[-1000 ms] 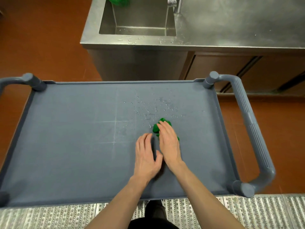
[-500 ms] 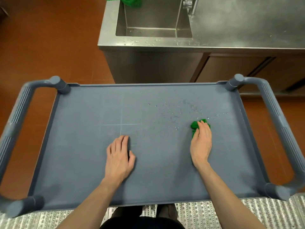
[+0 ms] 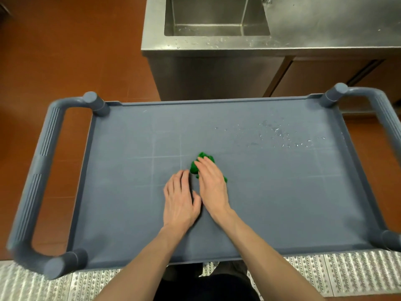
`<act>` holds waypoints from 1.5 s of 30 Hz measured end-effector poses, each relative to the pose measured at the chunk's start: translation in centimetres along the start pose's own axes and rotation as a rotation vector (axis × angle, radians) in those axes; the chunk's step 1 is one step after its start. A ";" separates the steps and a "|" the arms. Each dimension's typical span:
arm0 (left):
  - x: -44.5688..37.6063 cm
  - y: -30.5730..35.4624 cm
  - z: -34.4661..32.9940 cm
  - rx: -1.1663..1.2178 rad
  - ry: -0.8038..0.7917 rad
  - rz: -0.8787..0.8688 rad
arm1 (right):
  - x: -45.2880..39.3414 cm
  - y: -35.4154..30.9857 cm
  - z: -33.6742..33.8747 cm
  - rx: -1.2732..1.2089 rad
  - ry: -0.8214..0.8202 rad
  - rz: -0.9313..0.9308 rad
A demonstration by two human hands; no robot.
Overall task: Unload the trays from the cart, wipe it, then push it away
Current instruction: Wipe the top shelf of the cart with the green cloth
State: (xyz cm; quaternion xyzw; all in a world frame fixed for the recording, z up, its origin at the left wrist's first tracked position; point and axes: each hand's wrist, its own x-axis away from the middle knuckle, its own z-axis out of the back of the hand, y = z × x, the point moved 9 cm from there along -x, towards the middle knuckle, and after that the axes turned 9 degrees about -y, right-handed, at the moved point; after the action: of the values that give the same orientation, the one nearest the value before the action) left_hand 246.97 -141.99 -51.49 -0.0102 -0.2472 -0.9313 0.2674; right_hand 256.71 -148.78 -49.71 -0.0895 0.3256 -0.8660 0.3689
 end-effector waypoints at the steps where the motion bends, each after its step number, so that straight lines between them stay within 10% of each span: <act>1: 0.1 -0.1 0.2 0.029 0.000 -0.004 | 0.1 -0.1 0.1 0.018 -0.010 0.018; 15: -0.6 -12.2 6.8 -0.163 0.129 -0.029 | 3.5 9.8 7.5 0.029 0.256 -0.419; 31: -1.0 -15.0 6.9 -0.159 0.197 0.041 | -3.2 -8.7 -7.8 -0.029 -0.015 0.004; 45: -0.6 -15.3 7.8 -0.030 0.215 0.122 | -2.3 2.1 0.3 -0.079 0.197 -0.249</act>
State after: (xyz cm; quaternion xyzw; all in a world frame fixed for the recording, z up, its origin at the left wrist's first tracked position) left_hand 238.90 -126.77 -51.69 0.0708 -0.2019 -0.9126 0.3483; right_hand 259.71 -148.44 -50.58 -0.0581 0.3805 -0.8960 0.2212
